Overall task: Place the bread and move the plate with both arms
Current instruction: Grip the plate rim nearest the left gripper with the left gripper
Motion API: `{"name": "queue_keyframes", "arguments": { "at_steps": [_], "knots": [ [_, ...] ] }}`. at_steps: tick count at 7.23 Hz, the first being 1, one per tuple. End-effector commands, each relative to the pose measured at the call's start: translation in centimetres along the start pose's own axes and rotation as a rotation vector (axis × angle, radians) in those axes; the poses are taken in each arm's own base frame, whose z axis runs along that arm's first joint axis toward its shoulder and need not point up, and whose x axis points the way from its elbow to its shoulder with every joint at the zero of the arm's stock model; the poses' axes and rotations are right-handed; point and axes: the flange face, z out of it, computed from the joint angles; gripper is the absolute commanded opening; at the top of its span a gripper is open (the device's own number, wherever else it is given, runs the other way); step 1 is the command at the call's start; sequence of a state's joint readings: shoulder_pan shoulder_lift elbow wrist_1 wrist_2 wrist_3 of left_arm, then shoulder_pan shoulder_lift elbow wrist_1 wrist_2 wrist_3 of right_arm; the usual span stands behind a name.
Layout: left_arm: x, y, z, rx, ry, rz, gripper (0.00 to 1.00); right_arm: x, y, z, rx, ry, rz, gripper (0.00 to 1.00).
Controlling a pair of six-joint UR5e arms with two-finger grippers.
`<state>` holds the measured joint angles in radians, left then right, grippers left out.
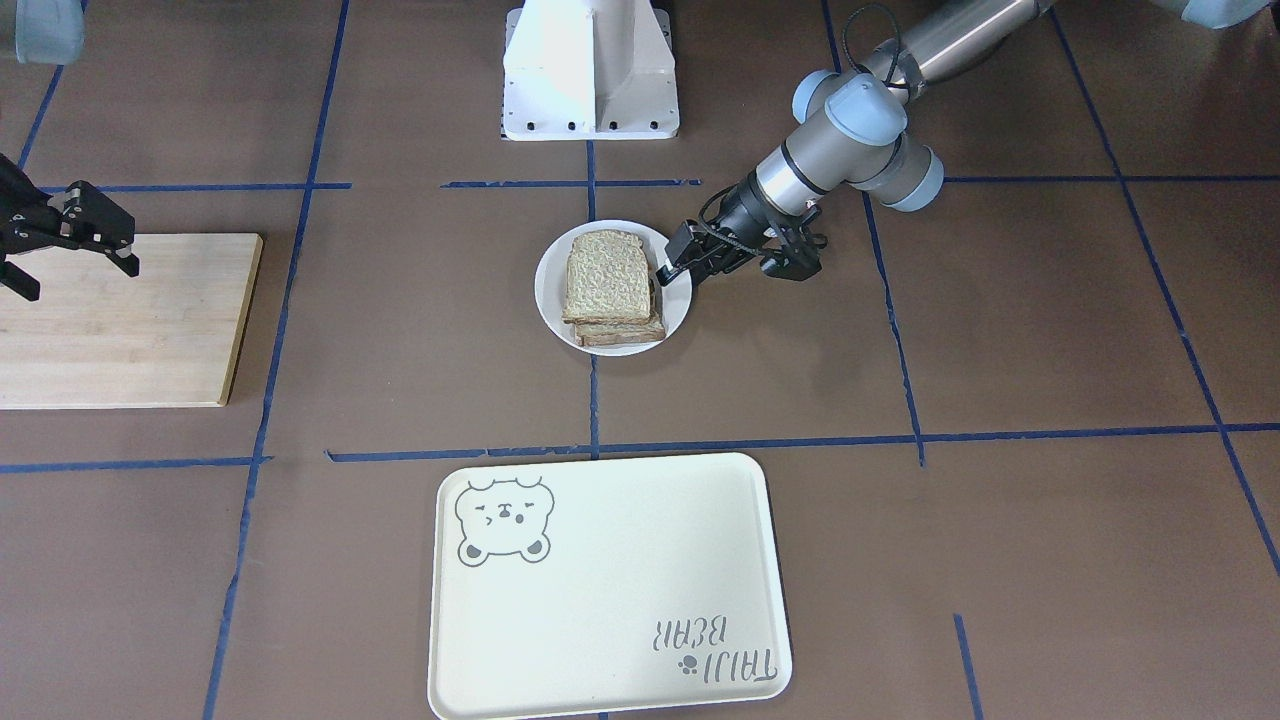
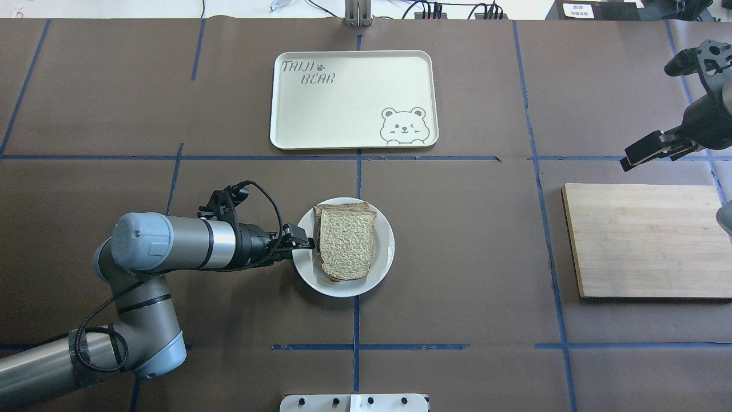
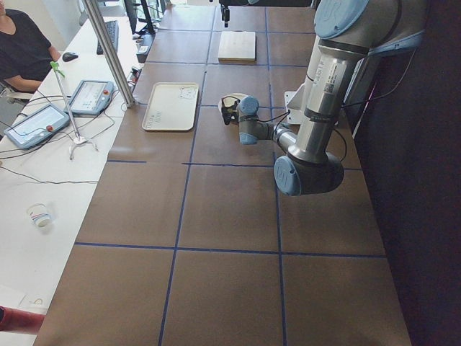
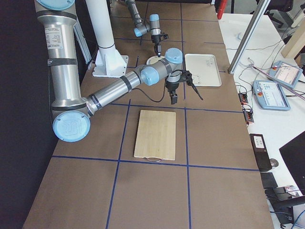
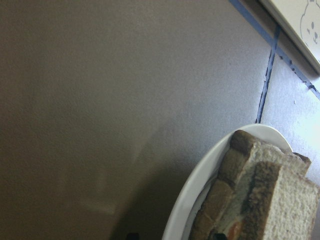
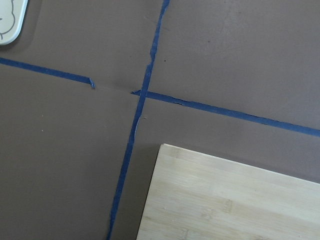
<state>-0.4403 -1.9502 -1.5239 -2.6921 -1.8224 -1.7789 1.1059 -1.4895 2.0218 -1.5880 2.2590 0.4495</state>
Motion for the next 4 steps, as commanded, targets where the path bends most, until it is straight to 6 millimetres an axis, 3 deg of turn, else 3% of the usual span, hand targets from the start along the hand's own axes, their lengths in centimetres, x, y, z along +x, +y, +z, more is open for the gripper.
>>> {"name": "queue_keyframes", "arguments": {
  "at_steps": [1,4],
  "knots": [
    [0.0,0.2,0.2,-0.004,-0.002,0.001,0.51,0.1,0.0,0.0,0.0,0.0,0.002,1.0],
    [0.3,1.1,1.7,-0.018,-0.009,0.002,0.5,0.1,0.0,0.0,-0.001,0.001,0.003,1.0]
  ]
}}
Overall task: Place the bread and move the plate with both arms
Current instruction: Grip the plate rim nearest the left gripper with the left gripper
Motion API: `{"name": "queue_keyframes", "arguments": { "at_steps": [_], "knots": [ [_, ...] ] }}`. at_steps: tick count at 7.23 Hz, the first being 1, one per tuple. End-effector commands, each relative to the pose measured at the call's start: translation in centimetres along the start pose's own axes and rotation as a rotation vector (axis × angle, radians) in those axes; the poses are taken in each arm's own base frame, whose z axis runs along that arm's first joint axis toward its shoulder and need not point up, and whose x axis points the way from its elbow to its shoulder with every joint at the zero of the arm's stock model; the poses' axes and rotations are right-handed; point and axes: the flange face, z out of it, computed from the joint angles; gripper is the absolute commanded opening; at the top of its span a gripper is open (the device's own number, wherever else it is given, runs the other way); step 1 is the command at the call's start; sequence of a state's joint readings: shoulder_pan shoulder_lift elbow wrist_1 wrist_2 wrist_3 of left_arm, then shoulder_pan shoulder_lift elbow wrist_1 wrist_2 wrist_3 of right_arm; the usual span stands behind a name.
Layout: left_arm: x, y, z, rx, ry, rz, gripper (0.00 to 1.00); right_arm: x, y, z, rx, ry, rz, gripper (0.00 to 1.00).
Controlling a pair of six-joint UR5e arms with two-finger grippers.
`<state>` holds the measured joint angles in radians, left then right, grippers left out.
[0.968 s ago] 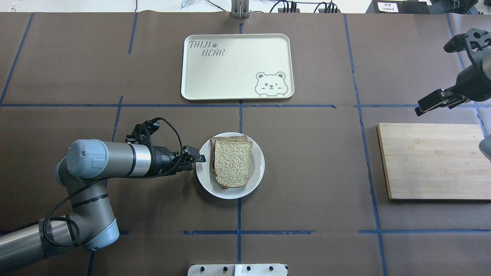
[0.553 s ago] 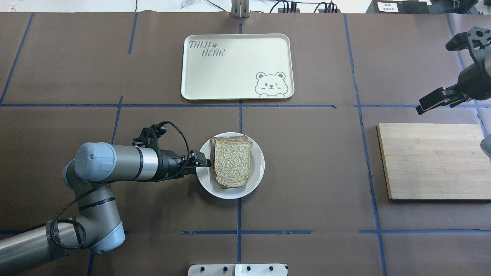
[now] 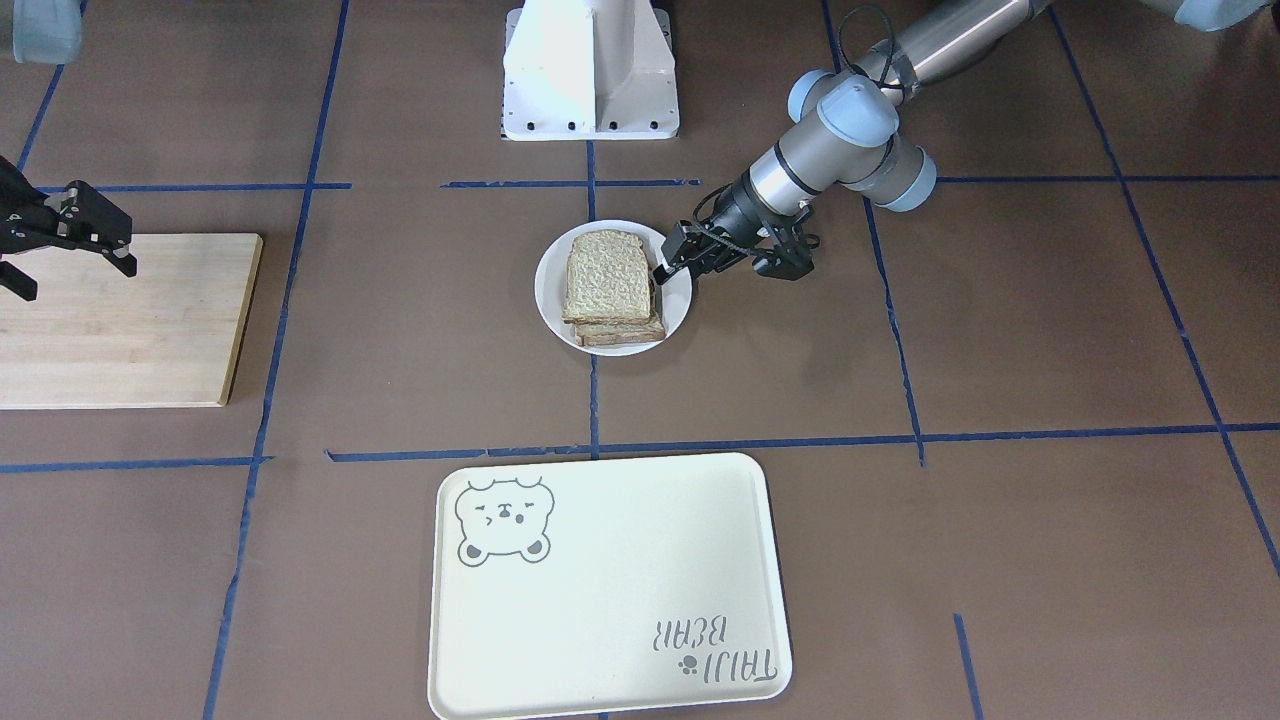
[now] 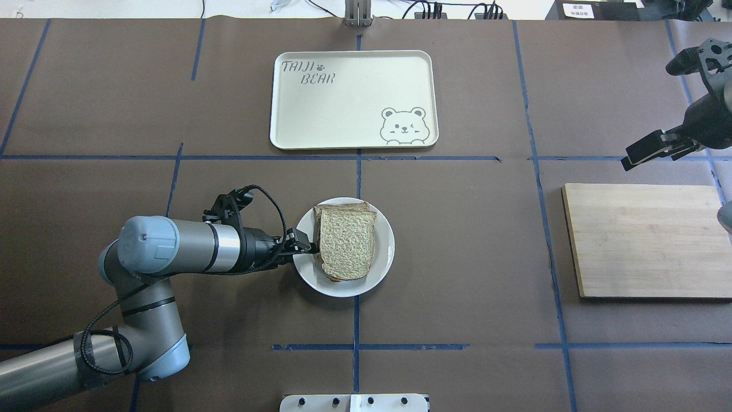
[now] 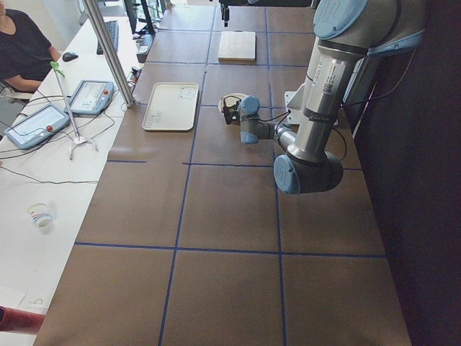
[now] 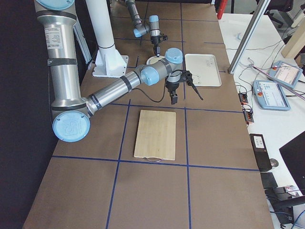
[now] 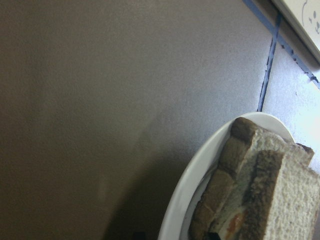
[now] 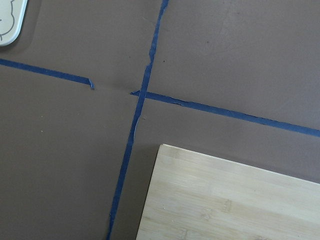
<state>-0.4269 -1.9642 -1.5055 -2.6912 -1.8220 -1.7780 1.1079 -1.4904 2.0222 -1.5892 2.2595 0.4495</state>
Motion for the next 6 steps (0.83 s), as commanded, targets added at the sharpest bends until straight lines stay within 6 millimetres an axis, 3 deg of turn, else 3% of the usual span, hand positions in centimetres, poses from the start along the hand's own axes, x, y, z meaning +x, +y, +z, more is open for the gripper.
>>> {"name": "queue_keyframes", "arguments": {
  "at_steps": [1,3,4,6],
  "knots": [
    [0.4,0.4,1.0,-0.004,0.0,0.002,0.48,0.1,0.0,0.0,0.0,0.001,0.001,1.0],
    [0.5,0.5,0.7,-0.005,0.004,0.0,0.18,0.1,0.0,0.0,0.001,0.002,0.001,1.0],
    [0.8,0.6,0.5,-0.006,0.012,0.001,0.08,0.1,0.0,0.0,0.001,0.002,0.001,1.0],
    [2.3,0.6,-0.6,-0.007,0.045,0.009,0.01,0.1,0.0,-0.1,0.002,0.0,0.001,1.0]
  ]
}}
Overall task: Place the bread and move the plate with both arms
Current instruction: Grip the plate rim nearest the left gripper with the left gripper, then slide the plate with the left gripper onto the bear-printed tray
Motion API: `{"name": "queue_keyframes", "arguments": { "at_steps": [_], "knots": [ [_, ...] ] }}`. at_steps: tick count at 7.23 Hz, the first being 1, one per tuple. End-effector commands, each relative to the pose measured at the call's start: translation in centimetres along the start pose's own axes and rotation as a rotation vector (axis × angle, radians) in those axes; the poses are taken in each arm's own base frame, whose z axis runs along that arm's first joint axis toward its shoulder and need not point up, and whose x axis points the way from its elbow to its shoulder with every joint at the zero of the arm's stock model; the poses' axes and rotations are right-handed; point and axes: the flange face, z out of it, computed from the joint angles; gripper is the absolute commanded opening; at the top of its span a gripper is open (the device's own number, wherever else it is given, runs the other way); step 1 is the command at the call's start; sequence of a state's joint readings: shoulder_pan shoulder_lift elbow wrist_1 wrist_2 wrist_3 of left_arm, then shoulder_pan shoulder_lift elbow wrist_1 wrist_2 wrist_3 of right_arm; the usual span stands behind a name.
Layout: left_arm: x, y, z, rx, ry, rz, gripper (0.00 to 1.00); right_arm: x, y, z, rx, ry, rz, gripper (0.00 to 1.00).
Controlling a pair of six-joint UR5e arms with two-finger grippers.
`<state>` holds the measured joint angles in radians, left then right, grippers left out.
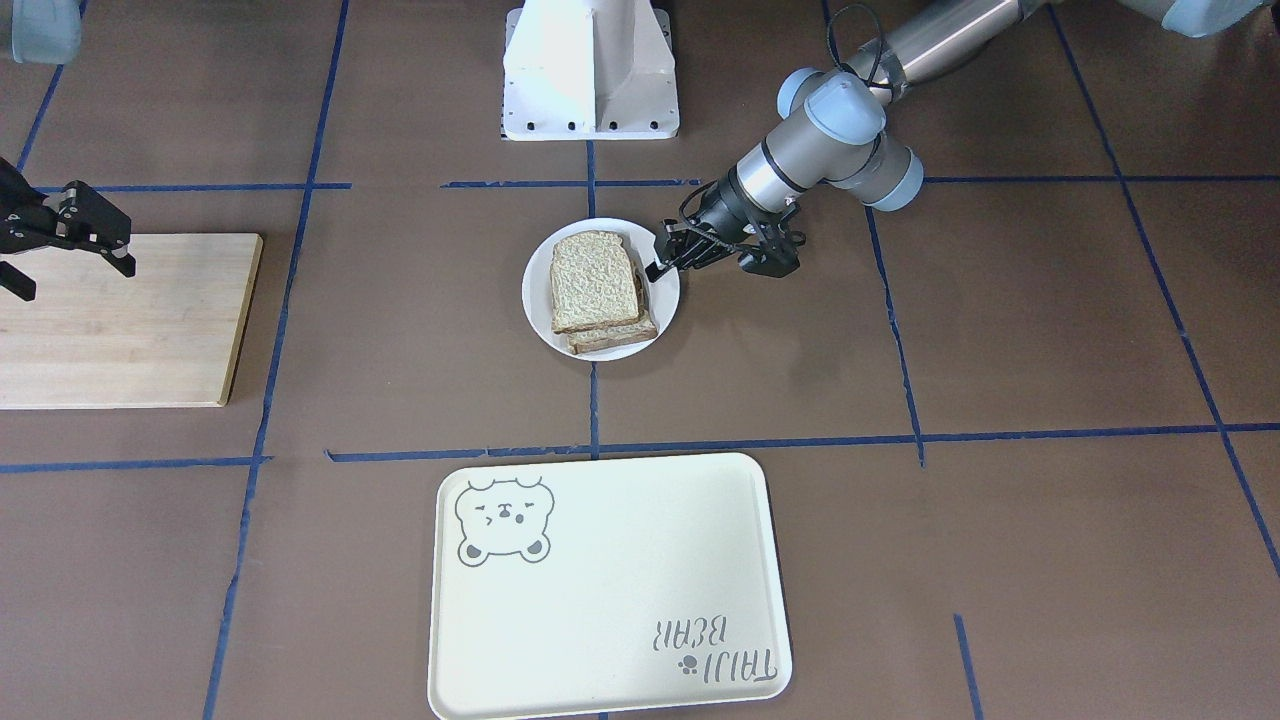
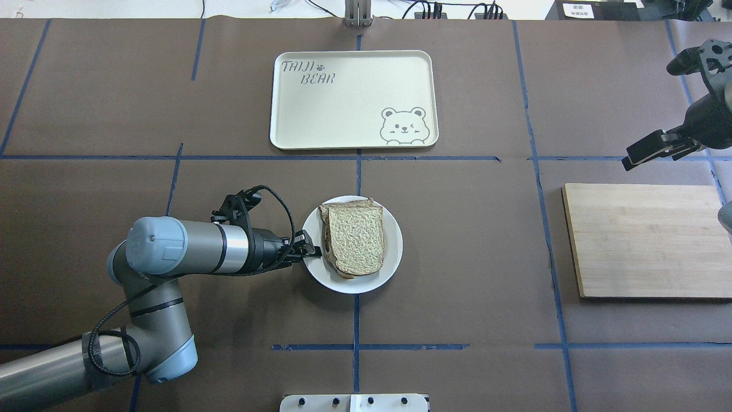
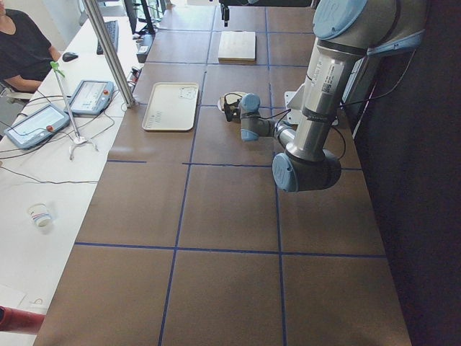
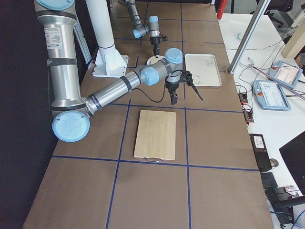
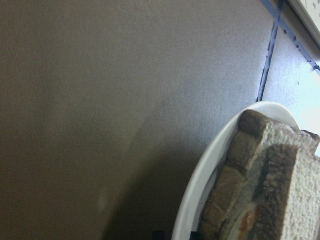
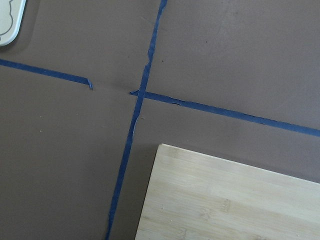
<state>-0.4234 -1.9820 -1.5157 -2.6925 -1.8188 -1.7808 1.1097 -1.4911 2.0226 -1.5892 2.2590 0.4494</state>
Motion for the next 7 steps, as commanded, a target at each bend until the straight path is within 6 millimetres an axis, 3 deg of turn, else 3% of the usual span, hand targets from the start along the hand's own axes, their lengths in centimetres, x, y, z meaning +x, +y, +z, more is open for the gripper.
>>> {"name": "queue_keyframes", "arguments": {
  "at_steps": [1,3,4,7],
  "knots": [
    [1.0,-0.4,-0.8,0.004,0.026,-0.046,0.0,0.0,0.0,-0.2,0.003,0.001,0.004,1.0],
    [2.5,-1.0,-2.3,-0.002,0.133,-0.172,0.0,1.1,-0.1,-1.4,0.023,0.008,0.038,1.0],
    [3.3,-1.8,-2.8,0.037,0.18,-0.236,0.0,1.7,-0.8,-0.4,0.015,0.022,0.053,1.0],
    [7.8,-4.4,-2.8,0.226,0.339,-0.395,0.0,2.3,-0.3,-1.0,0.024,0.019,0.058,1.0]
  ]
}}
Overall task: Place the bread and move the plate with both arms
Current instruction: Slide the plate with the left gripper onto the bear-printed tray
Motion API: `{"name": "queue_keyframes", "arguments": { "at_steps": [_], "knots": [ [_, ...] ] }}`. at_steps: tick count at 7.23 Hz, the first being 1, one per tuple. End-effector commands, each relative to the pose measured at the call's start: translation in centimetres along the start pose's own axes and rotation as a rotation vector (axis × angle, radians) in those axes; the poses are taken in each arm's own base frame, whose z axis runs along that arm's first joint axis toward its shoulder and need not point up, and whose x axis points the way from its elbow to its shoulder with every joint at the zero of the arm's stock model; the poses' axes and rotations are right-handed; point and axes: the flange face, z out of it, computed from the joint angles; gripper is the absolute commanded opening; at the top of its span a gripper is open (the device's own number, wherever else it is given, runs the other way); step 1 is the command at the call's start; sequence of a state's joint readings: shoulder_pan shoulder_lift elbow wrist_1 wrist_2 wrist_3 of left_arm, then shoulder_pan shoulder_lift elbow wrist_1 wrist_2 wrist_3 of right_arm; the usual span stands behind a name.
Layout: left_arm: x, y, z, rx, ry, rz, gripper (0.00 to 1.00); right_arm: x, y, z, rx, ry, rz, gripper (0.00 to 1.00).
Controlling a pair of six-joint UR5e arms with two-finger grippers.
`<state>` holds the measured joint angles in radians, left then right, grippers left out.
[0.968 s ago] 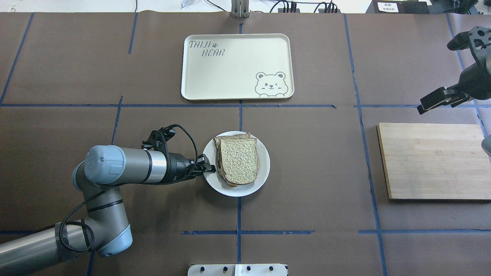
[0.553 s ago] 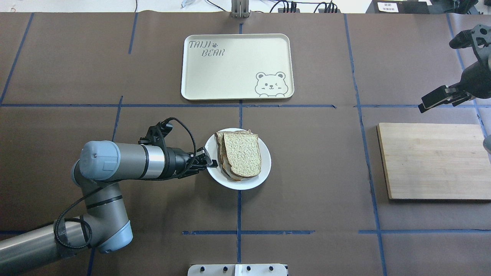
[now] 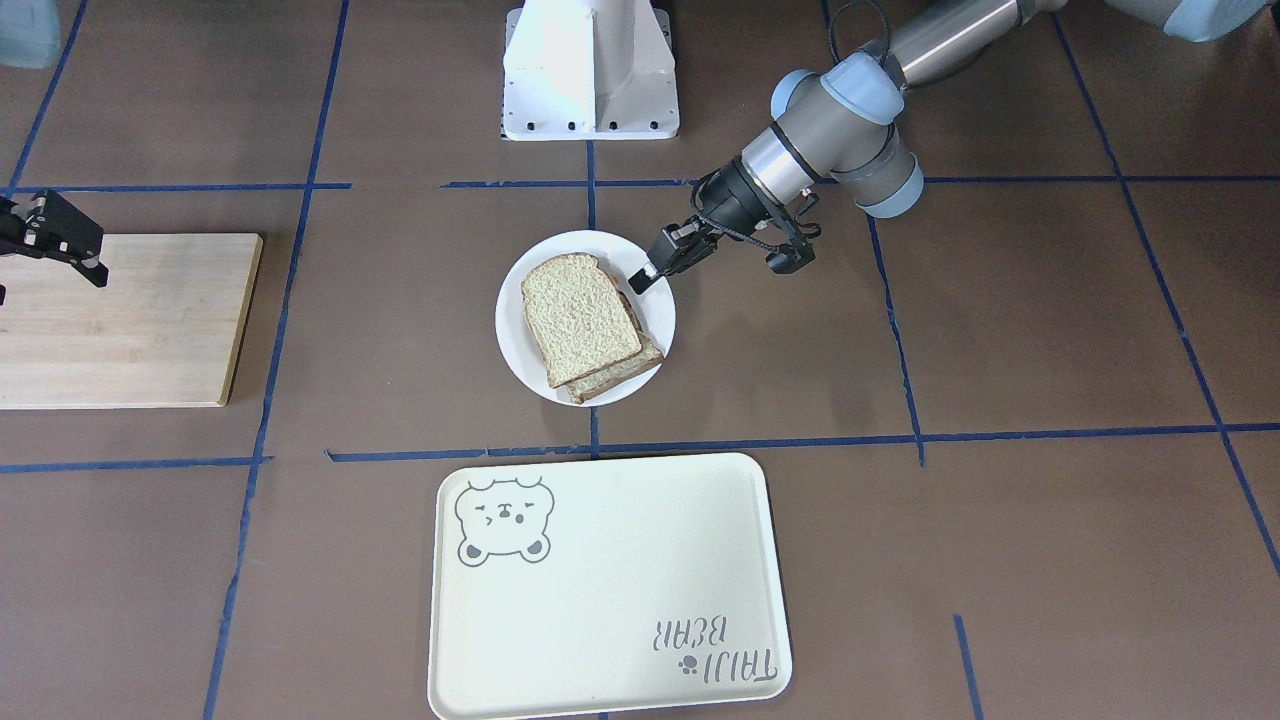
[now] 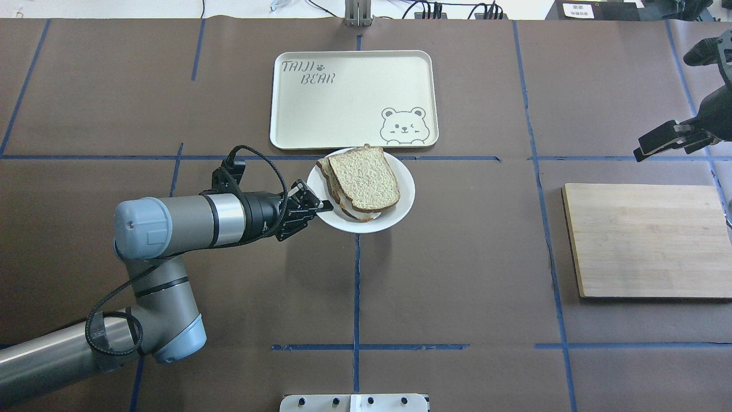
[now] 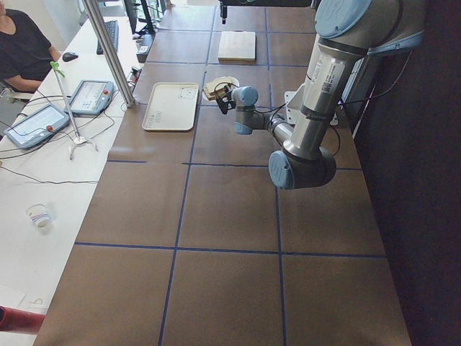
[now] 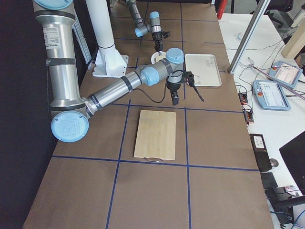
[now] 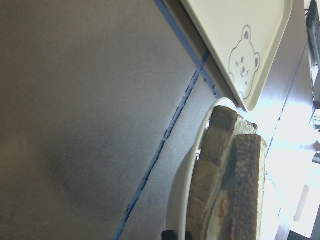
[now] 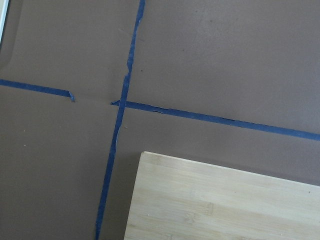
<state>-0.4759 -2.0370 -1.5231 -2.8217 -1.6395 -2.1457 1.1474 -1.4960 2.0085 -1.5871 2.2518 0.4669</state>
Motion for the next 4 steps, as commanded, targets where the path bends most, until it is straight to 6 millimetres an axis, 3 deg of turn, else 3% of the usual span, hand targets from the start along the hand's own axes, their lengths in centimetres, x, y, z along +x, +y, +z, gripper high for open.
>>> {"name": "queue_keyframes", "arguments": {
  "at_steps": [1,3,4],
  "knots": [
    [2.9,-1.9,1.9,0.156,0.121,-0.108,0.0,1.4,0.3,-0.5,0.007,0.006,0.017,1.0],
    [3.8,-7.9,6.4,0.282,0.085,-0.104,0.0,3.4,0.8,-1.0,0.007,0.008,0.002,1.0],
    [5.0,-10.2,8.2,0.328,0.074,-0.105,0.0,5.6,1.6,-1.6,0.006,0.009,-0.036,1.0]
  ]
}}
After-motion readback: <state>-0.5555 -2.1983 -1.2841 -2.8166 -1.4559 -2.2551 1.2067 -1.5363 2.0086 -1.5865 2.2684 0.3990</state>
